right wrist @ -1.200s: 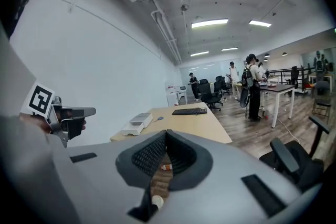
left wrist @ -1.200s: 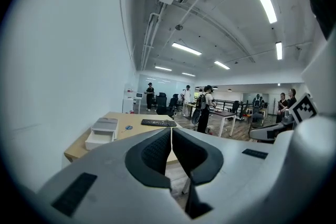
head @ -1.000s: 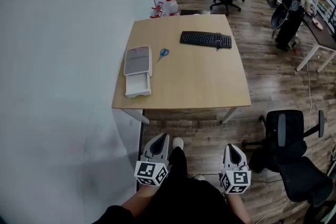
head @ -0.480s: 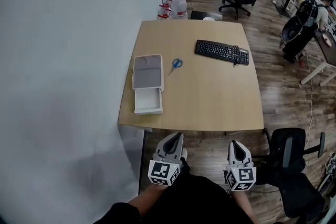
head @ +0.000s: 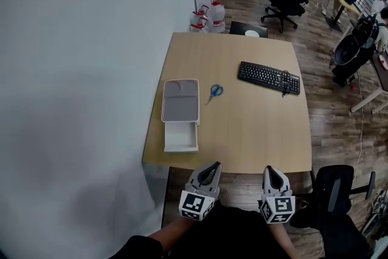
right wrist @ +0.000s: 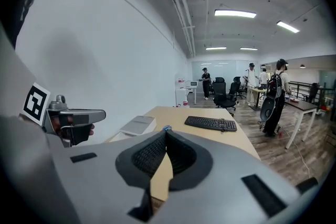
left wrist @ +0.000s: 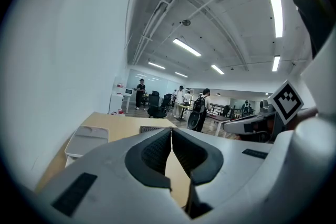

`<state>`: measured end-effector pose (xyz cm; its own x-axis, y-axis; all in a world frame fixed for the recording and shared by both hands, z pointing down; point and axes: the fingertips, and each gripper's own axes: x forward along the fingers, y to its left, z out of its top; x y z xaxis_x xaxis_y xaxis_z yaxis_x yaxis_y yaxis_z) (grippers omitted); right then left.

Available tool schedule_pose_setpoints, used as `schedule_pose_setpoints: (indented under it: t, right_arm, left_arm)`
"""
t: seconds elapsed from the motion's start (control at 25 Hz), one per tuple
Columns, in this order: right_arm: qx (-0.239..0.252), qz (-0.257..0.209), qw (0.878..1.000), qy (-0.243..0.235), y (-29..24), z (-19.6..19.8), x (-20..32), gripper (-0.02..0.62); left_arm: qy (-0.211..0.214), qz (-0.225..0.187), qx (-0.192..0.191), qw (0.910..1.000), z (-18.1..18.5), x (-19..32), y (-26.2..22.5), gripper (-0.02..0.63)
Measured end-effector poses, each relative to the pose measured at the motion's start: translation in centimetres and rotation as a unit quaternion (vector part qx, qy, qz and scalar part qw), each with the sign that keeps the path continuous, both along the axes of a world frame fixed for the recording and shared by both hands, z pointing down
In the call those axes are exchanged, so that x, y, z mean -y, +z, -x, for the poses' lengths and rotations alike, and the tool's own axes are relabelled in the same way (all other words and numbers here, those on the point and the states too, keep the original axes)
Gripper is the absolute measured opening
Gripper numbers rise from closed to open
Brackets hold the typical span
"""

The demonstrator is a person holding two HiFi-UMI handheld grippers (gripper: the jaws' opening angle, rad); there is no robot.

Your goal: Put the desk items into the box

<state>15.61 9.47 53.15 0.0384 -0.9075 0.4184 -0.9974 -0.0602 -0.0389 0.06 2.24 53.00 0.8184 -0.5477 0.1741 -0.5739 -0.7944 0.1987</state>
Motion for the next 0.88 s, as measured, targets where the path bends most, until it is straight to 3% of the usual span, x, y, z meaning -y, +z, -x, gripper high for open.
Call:
schedule_pose_setpoints:
  t: [0.16,0.6,0.88]
  right_arm:
    - [0.000,0.017,1.000,-0.013,1.0,1.0,1.7,0.060]
    - [0.021,0.015,0.999,-0.024,2.5,0.7,5.4,0.060]
    - [0.044,0.005,0.998,-0.048,4.0,-1.3,11.5,0.060]
  left_arm:
    - [0.014,-0.010,0.016,0.9997,0.0,2.6,0.9,0.020]
    - [-0.027,0.010,0.030,0.9991,0.3,7.4,2.4,0.020]
    - [-0.054,0.011,0.049,0.9973,-1.5,12.9,3.8,0.020]
